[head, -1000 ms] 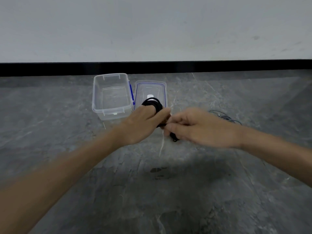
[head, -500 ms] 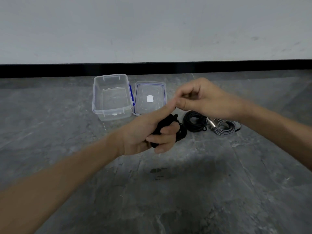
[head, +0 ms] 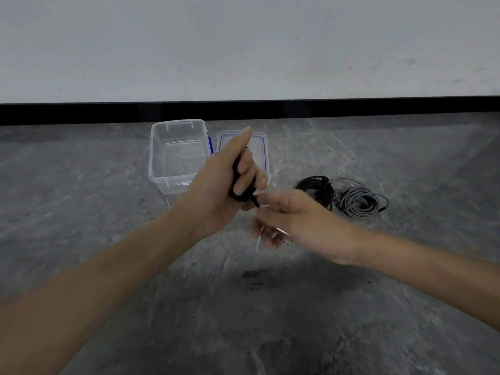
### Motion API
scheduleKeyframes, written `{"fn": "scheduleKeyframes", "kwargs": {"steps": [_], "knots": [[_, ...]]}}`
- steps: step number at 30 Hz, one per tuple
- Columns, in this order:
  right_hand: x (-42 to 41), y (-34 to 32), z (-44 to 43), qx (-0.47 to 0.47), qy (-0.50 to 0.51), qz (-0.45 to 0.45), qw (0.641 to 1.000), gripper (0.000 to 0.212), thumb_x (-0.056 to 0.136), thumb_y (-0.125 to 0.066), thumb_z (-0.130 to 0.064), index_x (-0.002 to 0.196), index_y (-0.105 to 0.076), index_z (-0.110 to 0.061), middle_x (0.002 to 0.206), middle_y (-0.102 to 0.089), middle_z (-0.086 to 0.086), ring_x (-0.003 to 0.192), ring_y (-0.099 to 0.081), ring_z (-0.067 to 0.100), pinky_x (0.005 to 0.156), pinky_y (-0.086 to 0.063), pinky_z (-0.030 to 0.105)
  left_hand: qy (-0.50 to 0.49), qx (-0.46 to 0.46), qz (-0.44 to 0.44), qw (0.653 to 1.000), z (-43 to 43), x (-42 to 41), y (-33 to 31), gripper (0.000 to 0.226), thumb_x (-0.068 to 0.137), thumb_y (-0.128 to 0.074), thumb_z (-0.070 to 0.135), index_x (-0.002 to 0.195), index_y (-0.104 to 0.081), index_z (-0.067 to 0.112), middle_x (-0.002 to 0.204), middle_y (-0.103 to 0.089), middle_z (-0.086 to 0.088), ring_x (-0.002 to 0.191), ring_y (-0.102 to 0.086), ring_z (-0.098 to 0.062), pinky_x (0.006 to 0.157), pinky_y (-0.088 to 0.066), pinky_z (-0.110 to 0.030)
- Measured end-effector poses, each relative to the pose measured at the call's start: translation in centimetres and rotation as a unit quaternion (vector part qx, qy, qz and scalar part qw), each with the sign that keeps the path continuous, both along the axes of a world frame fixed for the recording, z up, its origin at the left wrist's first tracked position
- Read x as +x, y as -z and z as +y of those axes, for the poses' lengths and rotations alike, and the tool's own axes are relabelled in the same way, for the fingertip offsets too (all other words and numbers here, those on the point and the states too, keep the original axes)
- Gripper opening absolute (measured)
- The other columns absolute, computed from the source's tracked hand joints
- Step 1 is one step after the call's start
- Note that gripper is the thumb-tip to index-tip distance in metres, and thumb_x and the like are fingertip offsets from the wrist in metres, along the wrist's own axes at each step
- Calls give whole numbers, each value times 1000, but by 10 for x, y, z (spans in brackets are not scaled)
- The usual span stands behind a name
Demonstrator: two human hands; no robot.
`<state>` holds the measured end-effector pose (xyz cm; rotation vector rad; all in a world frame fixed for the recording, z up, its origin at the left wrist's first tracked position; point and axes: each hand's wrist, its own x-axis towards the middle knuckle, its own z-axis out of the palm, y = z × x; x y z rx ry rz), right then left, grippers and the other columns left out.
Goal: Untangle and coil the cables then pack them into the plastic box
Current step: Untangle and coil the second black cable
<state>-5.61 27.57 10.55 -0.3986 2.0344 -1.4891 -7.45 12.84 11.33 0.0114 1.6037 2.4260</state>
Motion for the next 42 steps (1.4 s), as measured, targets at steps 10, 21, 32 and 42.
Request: {"fn": "scheduleKeyframes", "kwargs": {"steps": [10, 21, 32, 42], "knots": [[11, -30, 1, 234, -52, 291, 926, 21, 95, -52, -14, 80, -63, -5, 66, -65, 0, 58, -64, 12, 57, -50, 25, -40, -67, 40, 996, 5, 6, 10, 28, 100, -46, 21, 78, -61, 13, 69, -69, -1, 74, -65, -12, 74, -51, -22], [-7, -30, 8, -29, 16, 166, 986, 13, 89, -64, 0, 101, -62, -3, 74, -69, 8, 65, -69, 15, 64, -55, 23, 21, -18, -38, 999, -1, 7, 8, 44, 99, -36, 36, 81, -72, 19, 69, -62, -1, 64, -59, -16, 63, -45, -28], [-13, -5, 0, -10, 117, 330, 937, 30, 80, -75, -7, 109, -73, -14, 96, -75, 4, 91, -70, 15, 89, -54, 31, 68, 76, -122, 987, 3, 6, 2, 69, 98, -21, 56, 119, -59, 3, 125, -63, -16, 123, -56, -23, 112, -34, -33], [-19, -2, -2, -63, 112, 273, 954, 35, 81, -74, -8, 113, -68, -20, 101, -73, -8, 100, -68, 3, 94, -50, 21, 64, 69, -125, 988, 4, 7, -2, 64, 98, -25, 53, 114, -59, 2, 133, -58, -20, 128, -53, -27, 114, -33, -36]]}}
